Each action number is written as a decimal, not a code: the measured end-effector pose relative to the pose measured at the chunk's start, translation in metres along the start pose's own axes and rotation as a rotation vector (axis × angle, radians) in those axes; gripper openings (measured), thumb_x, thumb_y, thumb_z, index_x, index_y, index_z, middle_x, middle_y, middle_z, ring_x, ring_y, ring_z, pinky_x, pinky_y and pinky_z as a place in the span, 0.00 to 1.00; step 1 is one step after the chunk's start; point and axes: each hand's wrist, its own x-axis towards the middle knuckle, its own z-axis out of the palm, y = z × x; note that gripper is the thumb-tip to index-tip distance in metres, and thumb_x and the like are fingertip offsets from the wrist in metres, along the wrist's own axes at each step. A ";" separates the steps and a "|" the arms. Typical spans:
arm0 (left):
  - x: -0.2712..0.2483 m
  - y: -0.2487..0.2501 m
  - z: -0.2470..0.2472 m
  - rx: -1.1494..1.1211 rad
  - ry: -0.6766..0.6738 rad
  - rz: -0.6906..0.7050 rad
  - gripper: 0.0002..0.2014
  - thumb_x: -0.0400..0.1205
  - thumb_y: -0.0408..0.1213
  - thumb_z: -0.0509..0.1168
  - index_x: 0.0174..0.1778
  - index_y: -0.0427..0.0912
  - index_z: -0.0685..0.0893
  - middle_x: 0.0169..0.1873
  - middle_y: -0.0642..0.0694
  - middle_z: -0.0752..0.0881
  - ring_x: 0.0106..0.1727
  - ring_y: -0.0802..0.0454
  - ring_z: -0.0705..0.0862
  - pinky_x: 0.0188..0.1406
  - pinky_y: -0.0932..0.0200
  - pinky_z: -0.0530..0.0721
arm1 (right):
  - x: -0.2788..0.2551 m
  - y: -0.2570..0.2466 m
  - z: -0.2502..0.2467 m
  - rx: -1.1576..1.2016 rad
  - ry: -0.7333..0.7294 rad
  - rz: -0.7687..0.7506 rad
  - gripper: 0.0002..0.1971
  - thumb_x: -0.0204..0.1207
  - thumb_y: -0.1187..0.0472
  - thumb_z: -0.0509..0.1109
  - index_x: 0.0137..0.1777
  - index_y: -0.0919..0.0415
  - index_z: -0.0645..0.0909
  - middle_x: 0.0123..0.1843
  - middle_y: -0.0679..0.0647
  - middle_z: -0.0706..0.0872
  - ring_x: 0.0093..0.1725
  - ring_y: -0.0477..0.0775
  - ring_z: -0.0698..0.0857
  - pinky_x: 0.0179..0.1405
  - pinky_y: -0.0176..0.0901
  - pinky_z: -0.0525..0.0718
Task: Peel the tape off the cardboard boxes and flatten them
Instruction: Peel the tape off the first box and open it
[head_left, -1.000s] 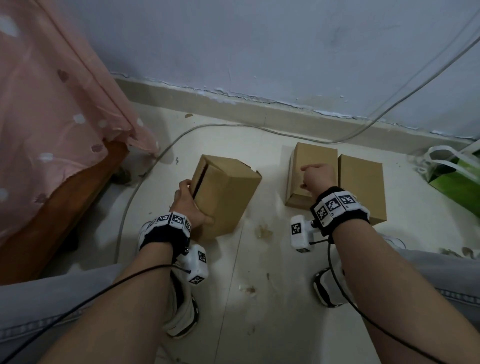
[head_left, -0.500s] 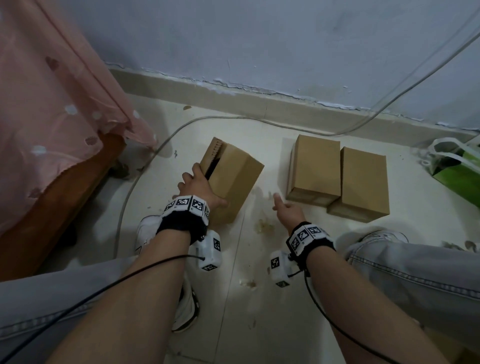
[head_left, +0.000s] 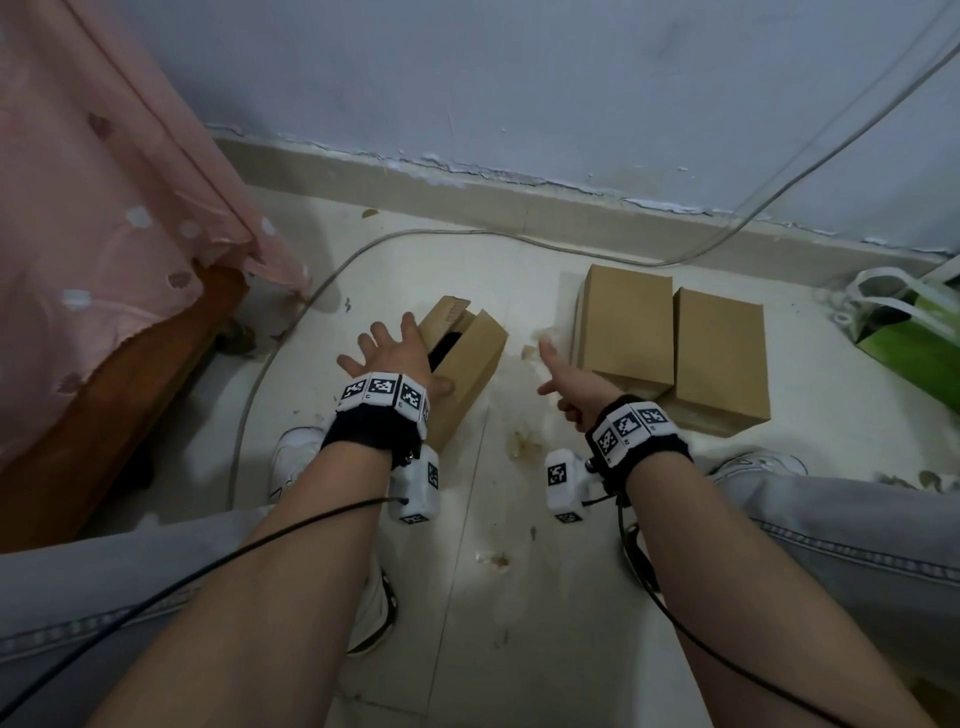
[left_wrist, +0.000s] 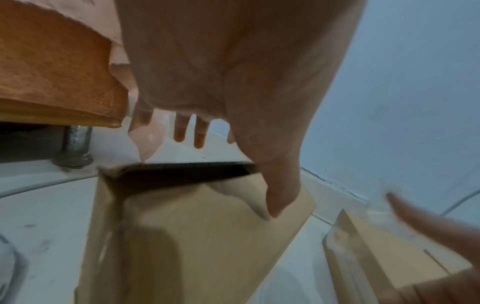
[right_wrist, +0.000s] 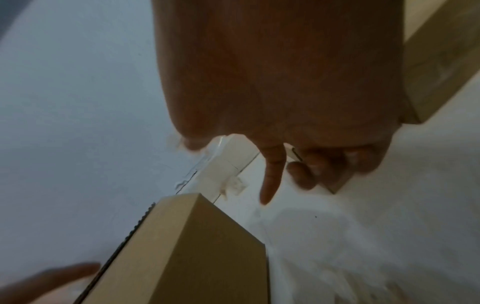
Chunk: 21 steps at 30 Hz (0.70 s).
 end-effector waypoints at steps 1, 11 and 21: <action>-0.001 0.004 -0.003 -0.003 0.005 0.019 0.48 0.70 0.55 0.74 0.82 0.48 0.56 0.78 0.37 0.59 0.79 0.36 0.58 0.74 0.28 0.57 | 0.004 0.001 0.000 0.021 0.045 -0.008 0.41 0.74 0.25 0.61 0.64 0.65 0.83 0.33 0.52 0.74 0.29 0.50 0.70 0.27 0.42 0.71; -0.015 0.053 -0.003 -0.013 -0.096 0.305 0.34 0.74 0.48 0.72 0.78 0.59 0.69 0.74 0.43 0.66 0.74 0.40 0.68 0.70 0.41 0.70 | 0.010 0.003 0.003 0.239 0.058 -0.164 0.07 0.76 0.78 0.71 0.53 0.78 0.86 0.50 0.70 0.89 0.48 0.62 0.90 0.50 0.47 0.91; -0.017 0.030 0.038 -0.135 -0.231 0.173 0.60 0.67 0.53 0.79 0.81 0.66 0.37 0.76 0.35 0.51 0.70 0.26 0.71 0.63 0.34 0.80 | 0.012 -0.003 0.016 0.279 0.050 -0.266 0.02 0.77 0.75 0.72 0.44 0.74 0.86 0.49 0.70 0.90 0.51 0.63 0.91 0.57 0.48 0.90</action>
